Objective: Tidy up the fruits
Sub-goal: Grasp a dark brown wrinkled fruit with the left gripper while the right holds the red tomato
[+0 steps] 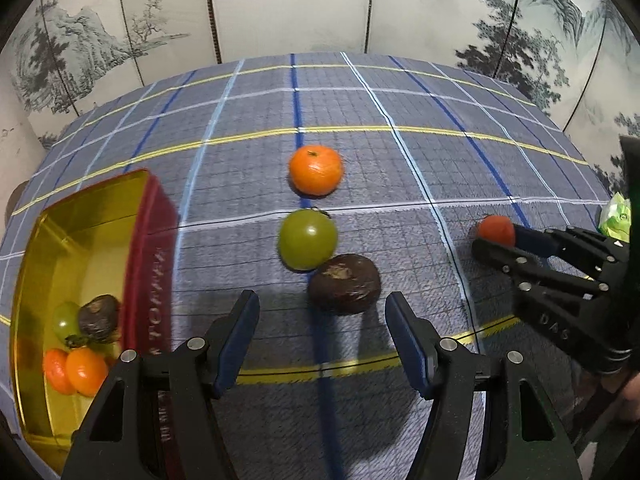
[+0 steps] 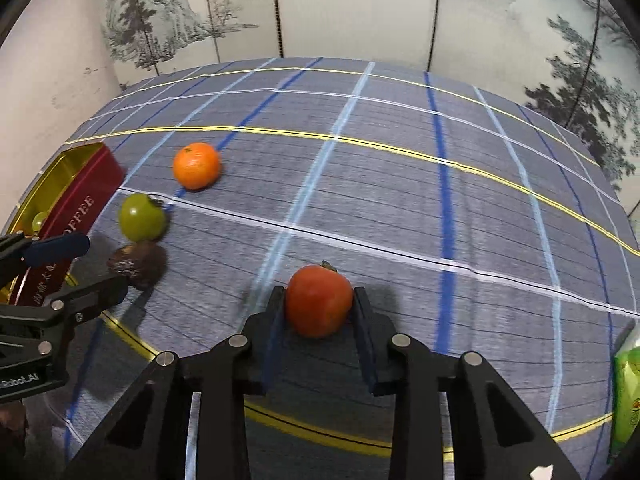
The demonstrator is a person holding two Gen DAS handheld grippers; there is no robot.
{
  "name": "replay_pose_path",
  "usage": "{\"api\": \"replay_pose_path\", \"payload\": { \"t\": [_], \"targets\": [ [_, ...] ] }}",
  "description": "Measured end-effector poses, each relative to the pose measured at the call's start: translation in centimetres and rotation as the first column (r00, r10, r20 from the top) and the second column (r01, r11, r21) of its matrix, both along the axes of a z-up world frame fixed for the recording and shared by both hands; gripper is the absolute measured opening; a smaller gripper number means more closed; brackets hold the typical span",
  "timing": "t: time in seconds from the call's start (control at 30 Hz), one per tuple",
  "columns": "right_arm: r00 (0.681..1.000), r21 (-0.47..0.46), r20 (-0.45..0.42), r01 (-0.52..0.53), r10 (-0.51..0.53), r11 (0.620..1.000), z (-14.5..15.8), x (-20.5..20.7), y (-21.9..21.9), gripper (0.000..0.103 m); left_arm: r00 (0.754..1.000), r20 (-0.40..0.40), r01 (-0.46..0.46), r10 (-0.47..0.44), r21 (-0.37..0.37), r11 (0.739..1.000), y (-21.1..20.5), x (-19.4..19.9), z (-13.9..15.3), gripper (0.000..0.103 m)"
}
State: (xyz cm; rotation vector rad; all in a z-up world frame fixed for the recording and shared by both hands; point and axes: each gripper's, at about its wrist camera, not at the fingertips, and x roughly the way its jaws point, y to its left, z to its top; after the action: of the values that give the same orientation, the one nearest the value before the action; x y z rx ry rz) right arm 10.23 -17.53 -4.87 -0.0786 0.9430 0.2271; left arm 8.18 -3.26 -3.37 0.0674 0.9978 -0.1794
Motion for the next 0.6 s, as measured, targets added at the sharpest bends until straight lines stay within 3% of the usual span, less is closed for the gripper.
{"api": "replay_pose_path", "payload": {
  "t": [0.37,0.6],
  "targets": [
    [0.999,0.023,0.019,0.038,-0.039,0.999,-0.2,-0.6,-2.3,0.029,1.0,-0.013,0.02,-0.02,-0.001,1.0,-1.3,0.9,-1.2,0.066],
    [0.998,0.006,0.046,0.033,-0.033,0.999,-0.4,-0.6,-2.2,0.03,1.0,-0.008,0.017,-0.017,-0.006,1.0,-1.2,1.5,-1.5,0.055]
  ]
}}
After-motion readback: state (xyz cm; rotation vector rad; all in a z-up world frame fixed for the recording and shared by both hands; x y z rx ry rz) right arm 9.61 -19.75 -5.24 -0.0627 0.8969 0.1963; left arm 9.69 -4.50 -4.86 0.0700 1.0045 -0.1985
